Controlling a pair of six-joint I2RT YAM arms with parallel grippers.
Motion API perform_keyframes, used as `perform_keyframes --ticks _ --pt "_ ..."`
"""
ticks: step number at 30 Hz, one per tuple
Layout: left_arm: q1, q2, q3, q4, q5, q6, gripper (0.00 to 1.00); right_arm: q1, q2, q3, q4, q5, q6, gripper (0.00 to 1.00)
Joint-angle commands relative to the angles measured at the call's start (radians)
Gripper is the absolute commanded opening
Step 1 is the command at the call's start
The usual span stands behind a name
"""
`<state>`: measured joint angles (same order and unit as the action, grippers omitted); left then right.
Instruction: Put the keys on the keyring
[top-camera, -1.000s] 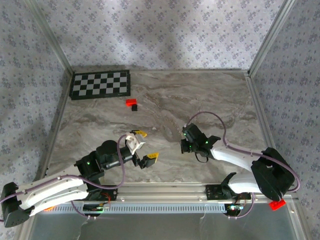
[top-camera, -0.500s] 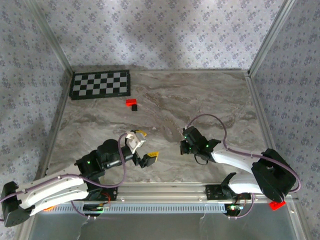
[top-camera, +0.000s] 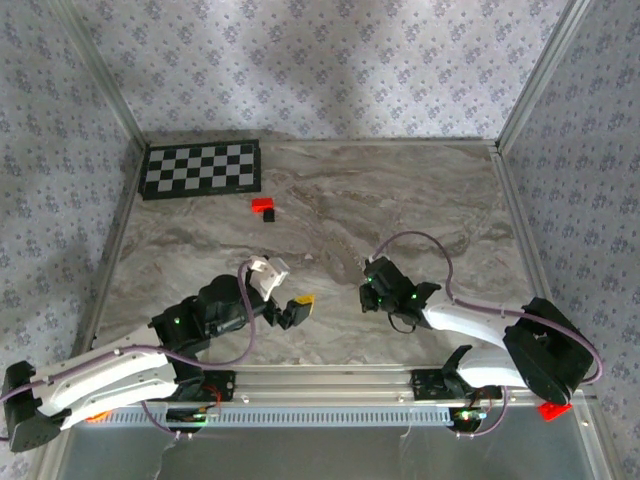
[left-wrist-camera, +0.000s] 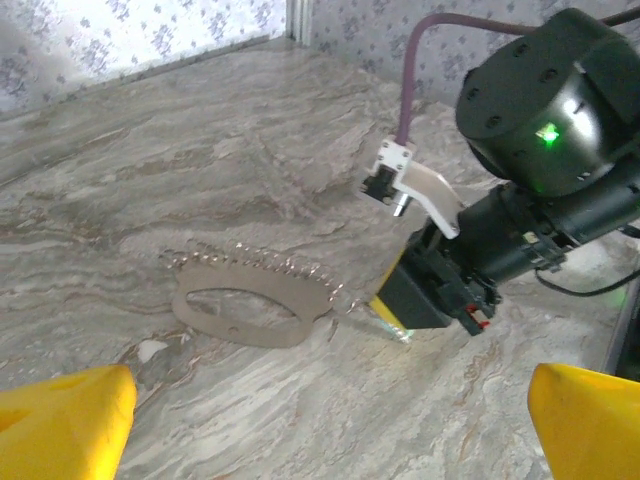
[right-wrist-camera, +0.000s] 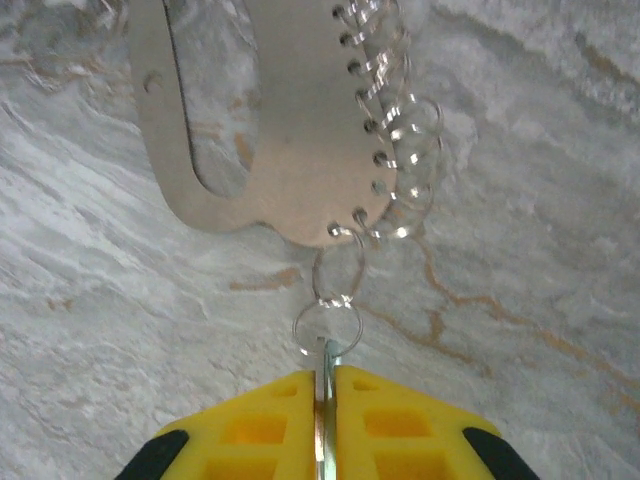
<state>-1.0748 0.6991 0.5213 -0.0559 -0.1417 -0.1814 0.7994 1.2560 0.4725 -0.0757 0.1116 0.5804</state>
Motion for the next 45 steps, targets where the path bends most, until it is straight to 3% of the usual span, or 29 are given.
perform_keyframes --ticks 1,12,20,26,29,40,45 --pt "0.005 0.015 0.062 -0.097 -0.079 -0.02 1.0 0.011 -0.014 -0.03 -0.08 0.05 0.022 0.14" --pt "0.004 -0.055 0.06 -0.207 -0.179 -0.051 1.0 0.008 -0.114 -0.004 -0.186 0.081 0.012 0.37" --pt "0.006 -0.149 0.03 -0.297 -0.356 -0.069 1.0 -0.013 -0.255 0.035 -0.304 0.09 -0.032 0.79" --pt "0.006 -0.179 0.023 -0.335 -0.474 -0.081 1.0 -0.079 -0.347 0.047 -0.355 0.087 -0.089 0.85" --pt "0.006 -0.179 0.017 -0.341 -0.524 -0.084 1.0 -0.121 -0.372 0.065 -0.372 0.069 -0.124 1.0" --pt "0.059 -0.172 -0.044 -0.282 -0.755 -0.107 1.0 -0.296 -0.461 0.049 -0.286 0.079 -0.196 1.0" --pt "0.136 -0.155 -0.069 -0.221 -0.769 -0.085 1.0 -0.423 -0.509 0.01 -0.157 0.015 -0.242 1.0"
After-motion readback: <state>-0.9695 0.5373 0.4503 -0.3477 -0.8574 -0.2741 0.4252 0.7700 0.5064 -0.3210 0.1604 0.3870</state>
